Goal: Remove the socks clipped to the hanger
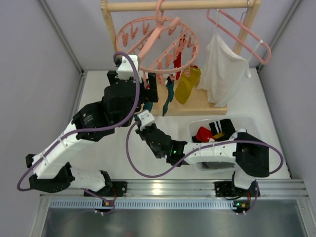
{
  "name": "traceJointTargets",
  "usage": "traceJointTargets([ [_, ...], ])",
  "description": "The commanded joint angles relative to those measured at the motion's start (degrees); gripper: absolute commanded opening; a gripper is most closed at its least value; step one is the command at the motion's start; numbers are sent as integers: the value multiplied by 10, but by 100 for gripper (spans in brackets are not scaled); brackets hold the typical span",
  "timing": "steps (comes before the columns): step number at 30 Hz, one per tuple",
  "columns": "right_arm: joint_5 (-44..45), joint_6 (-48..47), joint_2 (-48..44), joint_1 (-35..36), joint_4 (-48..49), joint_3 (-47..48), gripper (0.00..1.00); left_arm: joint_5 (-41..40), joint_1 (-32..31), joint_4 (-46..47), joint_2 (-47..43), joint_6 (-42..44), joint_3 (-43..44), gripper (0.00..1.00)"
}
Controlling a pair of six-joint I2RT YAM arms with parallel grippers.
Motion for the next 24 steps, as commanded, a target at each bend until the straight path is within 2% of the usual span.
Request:
traceJointTargets([
  [1,-14,11,-9,14,19,2,0,-46,0,8,6,11,23,99],
  [4,-18,12,-12,16,22,0,0,-42,10,7,15,12,26,99],
  [8,-30,19,-18,21,30,-10,0,30,80,8,19,-7,18,99],
  [11,-39,22,-24,24,37,-21,0,52,104,9,18,-14,8,99],
  [21,-50,35,-38,33,58,-54,0,100,114,15,31,-34,-3,99],
  [24,-52,35,-41,36,59,-56,0,122,114,20,35,-41,-10,96],
])
